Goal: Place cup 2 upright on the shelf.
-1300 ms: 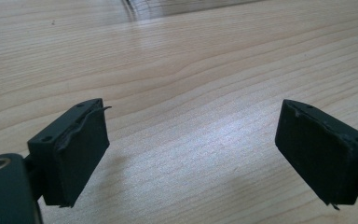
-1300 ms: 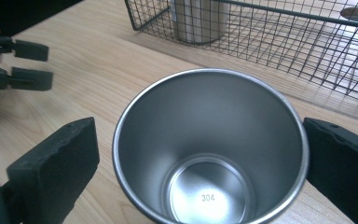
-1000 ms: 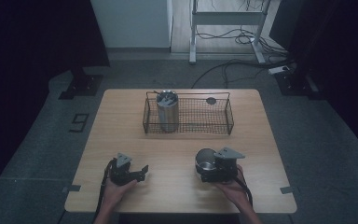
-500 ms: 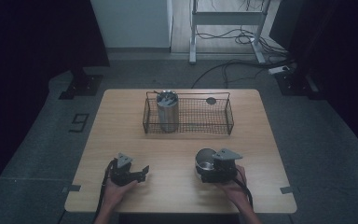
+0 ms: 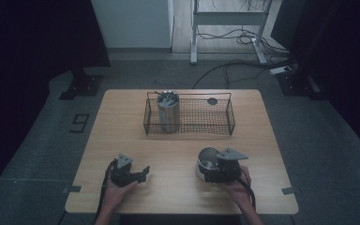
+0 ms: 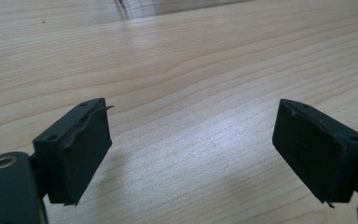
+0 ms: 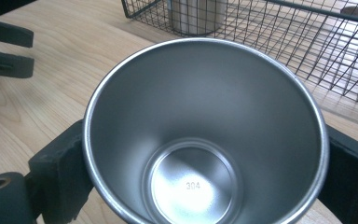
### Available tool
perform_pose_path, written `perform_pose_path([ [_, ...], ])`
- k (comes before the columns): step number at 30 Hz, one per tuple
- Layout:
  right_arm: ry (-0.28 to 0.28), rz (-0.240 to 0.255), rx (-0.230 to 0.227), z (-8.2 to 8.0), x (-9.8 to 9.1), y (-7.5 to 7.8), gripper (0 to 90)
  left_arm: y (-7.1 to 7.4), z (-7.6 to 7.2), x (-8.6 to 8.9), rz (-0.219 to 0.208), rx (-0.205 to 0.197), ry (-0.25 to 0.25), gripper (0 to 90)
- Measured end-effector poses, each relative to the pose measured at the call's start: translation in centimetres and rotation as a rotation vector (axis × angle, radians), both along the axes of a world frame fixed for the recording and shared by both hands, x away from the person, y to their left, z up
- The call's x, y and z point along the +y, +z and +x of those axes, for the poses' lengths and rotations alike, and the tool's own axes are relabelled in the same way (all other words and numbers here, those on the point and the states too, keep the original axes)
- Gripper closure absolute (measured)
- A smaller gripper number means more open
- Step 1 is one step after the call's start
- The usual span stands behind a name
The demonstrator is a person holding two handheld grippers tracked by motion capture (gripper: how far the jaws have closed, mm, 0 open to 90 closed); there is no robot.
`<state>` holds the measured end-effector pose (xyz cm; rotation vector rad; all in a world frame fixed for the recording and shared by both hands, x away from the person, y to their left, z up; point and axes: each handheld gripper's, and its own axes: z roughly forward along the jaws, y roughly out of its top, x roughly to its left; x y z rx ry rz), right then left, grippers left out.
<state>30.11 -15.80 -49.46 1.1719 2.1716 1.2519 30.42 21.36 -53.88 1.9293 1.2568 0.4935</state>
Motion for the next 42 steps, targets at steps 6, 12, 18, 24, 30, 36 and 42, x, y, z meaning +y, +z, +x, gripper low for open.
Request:
perform_pose_path([
  [6,0.002,0.012,-0.014,-0.4,-0.5,1.1,6.7,-0.1,0.0,-0.1,0.010,0.006,-0.006,11.4],
  [12,-0.010,0.039,-0.034,-0.7,-1.3,2.2,6.7,-0.1,0.0,0.0,0.006,0.010,-0.003,11.4],
  [18,-0.021,0.062,-0.056,-0.7,-2.1,3.6,6.8,-0.1,0.0,0.1,0.002,0.012,-0.003,11.4],
  [24,-0.016,0.060,-0.062,-0.5,-2.1,4.4,6.8,-0.1,0.0,0.1,-0.007,0.014,-0.009,11.4],
  [30,-0.016,0.058,-0.068,-0.2,-2.1,5.0,6.8,-0.1,0.0,0.0,-0.007,0.014,-0.014,11.4],
  [36,-0.017,0.060,-0.080,0.0,-2.3,6.1,6.8,-0.1,-0.1,0.0,-0.009,0.015,-0.016,11.4],
  [42,-0.023,0.065,-0.087,0.4,-2.6,7.3,6.8,-0.1,-0.1,0.0,-0.012,0.016,-0.017,11.4],
])
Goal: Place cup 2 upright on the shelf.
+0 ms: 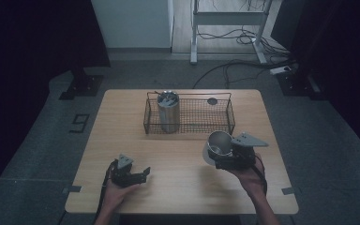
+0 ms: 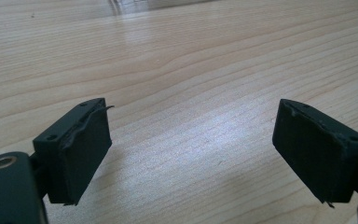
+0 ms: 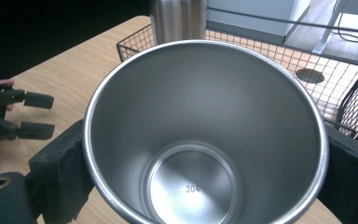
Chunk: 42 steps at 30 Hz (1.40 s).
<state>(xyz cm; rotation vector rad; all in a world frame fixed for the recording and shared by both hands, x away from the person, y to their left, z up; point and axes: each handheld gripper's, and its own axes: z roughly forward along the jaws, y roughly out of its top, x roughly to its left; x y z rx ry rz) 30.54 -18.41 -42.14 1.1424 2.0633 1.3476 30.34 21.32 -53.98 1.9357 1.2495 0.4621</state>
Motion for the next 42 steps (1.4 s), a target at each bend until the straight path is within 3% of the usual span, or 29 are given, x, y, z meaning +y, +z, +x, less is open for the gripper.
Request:
perform_pose_path([
  [20,-0.012,0.010,-0.016,1.9,-0.4,2.2,6.8,-0.1,-0.1,-0.2,-0.010,0.005,-0.018,11.4],
  [42,-0.017,0.023,-0.014,4.1,0.6,3.4,6.8,-0.1,-0.2,-0.2,-0.004,-0.004,-0.024,12.9],
])
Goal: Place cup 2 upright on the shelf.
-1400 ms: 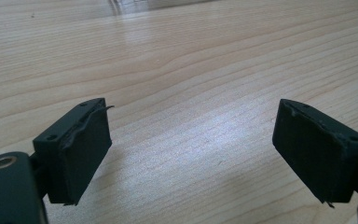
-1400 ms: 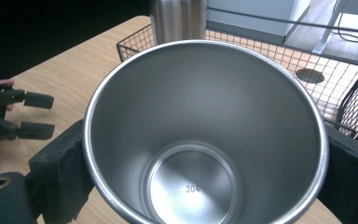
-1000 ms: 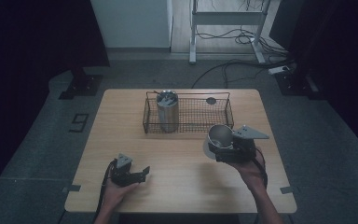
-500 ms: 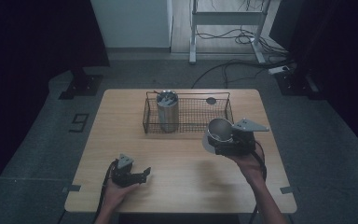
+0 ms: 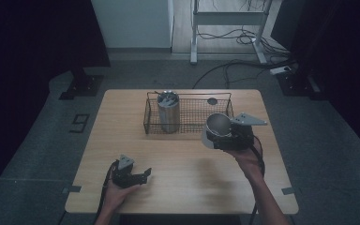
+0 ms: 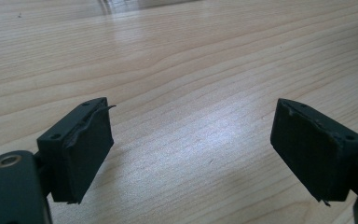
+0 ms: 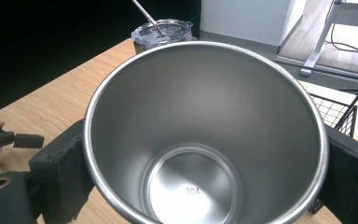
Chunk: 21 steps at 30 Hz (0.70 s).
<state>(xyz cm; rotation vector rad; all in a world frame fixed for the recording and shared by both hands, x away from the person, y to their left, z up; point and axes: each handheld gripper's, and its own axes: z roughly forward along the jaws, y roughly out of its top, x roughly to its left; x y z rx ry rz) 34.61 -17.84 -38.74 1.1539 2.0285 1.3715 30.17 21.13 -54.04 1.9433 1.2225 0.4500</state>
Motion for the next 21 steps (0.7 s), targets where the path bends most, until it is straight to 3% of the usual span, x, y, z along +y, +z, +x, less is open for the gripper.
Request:
perform_pose_path([
  [21,-0.008,-0.005,0.007,1.9,0.6,1.5,6.8,0.0,0.0,0.0,-0.009,0.003,0.002,13.2],
])
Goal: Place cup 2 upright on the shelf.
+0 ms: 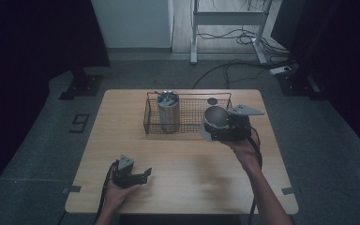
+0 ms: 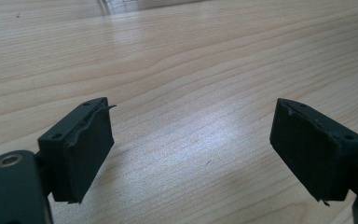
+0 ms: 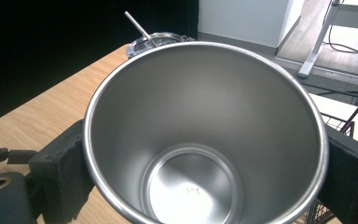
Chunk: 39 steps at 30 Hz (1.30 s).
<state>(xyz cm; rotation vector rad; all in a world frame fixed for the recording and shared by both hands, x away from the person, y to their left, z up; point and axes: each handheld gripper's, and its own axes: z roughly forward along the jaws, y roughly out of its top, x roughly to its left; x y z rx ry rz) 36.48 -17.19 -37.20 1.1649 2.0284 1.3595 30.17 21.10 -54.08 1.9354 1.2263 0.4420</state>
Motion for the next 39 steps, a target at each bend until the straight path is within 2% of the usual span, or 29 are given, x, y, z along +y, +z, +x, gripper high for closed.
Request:
perform_pose_path([
  [9,-0.011,0.005,0.004,1.2,0.0,0.6,6.8,0.0,0.0,0.1,-0.006,0.000,0.000,13.3],
  [24,-0.046,0.000,0.023,3.6,-0.4,0.6,6.8,0.0,0.1,0.2,-0.014,0.007,0.008,13.4],
  [39,-0.063,-0.003,0.038,5.0,-0.6,0.5,6.8,-0.1,0.1,0.2,-0.013,0.010,0.010,13.4],
])
